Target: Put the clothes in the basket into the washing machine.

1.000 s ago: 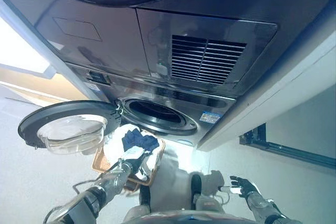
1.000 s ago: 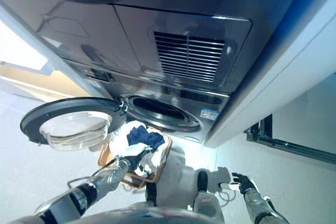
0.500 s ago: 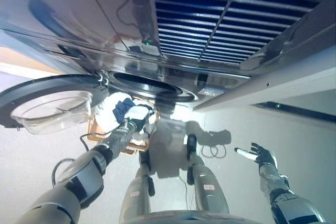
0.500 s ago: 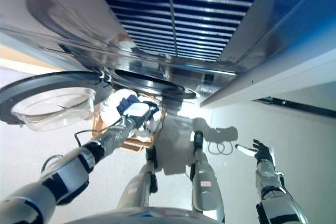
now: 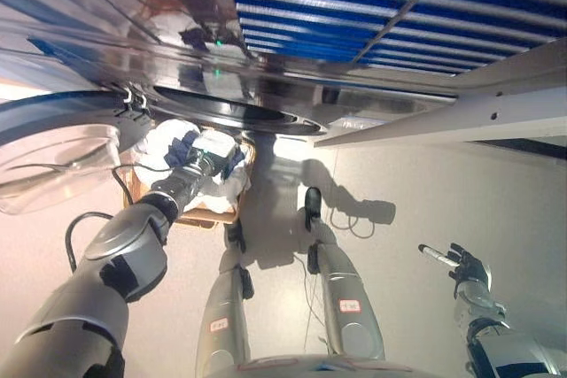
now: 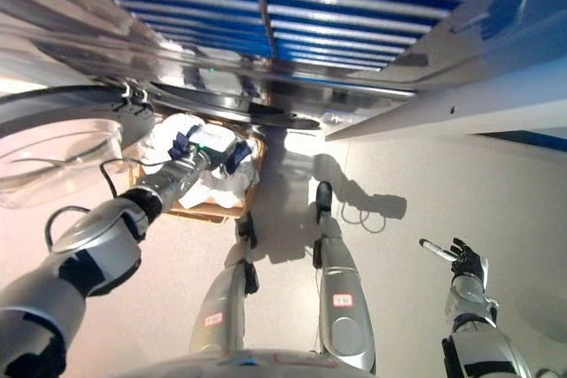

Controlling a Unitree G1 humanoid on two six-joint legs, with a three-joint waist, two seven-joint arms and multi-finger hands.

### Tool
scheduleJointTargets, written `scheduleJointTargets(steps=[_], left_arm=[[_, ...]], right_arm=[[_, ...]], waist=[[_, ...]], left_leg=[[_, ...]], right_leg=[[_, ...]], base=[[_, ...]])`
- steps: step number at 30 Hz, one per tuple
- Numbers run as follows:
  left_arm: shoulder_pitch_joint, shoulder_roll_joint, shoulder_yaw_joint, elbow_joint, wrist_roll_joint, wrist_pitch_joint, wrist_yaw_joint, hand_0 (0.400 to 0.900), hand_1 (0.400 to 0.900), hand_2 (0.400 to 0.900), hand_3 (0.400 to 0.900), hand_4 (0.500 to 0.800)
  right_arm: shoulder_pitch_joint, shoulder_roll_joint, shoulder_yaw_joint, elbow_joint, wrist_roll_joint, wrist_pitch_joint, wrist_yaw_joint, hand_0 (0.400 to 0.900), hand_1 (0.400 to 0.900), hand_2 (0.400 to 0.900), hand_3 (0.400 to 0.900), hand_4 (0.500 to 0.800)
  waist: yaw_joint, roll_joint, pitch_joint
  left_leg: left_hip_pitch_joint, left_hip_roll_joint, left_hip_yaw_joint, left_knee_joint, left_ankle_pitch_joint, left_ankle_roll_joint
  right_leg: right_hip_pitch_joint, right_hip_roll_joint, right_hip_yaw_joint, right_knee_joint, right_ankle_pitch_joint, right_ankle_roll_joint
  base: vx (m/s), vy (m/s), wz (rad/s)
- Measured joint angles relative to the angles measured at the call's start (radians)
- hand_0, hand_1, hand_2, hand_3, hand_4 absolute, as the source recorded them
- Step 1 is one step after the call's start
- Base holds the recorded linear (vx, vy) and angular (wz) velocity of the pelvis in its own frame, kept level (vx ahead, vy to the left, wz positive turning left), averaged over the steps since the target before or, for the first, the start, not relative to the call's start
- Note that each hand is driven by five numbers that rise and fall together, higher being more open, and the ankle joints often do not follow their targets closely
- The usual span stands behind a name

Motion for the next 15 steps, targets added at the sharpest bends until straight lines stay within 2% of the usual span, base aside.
scheduleJointTargets(steps=[4,10,15], left_arm=[[-0.028,0.028,-0.007,0.012,0.006,-0.001,-0.03,0.9,0.9,0.9,0.9,0.8],[-0.094,0.062,-0.029,0.019,0.003,-0.001,-0.03,0.9,0.9,0.9,0.9,0.8],[-0.154,0.067,-0.028,0.037,-0.023,0.006,-0.014,0.9,0.9,0.9,0.9,0.8]], right_arm=[[-0.003,-0.004,0.0,0.0,0.035,0.001,0.02,0.9,0.9,0.9,0.9,0.8],[-0.034,-0.004,0.003,0.002,0.085,0.0,0.028,0.9,0.9,0.9,0.9,0.8],[-0.074,0.0,0.014,0.018,0.126,0.0,0.026,0.9,0.9,0.9,0.9,0.8]], waist=[[-0.008,-0.004,-0.002],[-0.023,-0.03,-0.017],[-0.016,-0.05,-0.028]], left_leg=[[-0.07,-0.003,-0.003,0.048,-0.01,0.004],[-0.22,-0.009,-0.005,0.165,-0.037,0.012],[-0.358,-0.005,-0.008,0.297,-0.077,0.021]], right_leg=[[-0.056,-0.005,0.009,0.028,0.0,0.0],[-0.18,-0.018,0.021,0.089,0.0,-0.001],[-0.285,-0.024,0.025,0.16,-0.01,0.003]], base=[[0.0,0.0,0.0],[-0.01,0.011,0.05],[0.03,0.032,-0.07]])
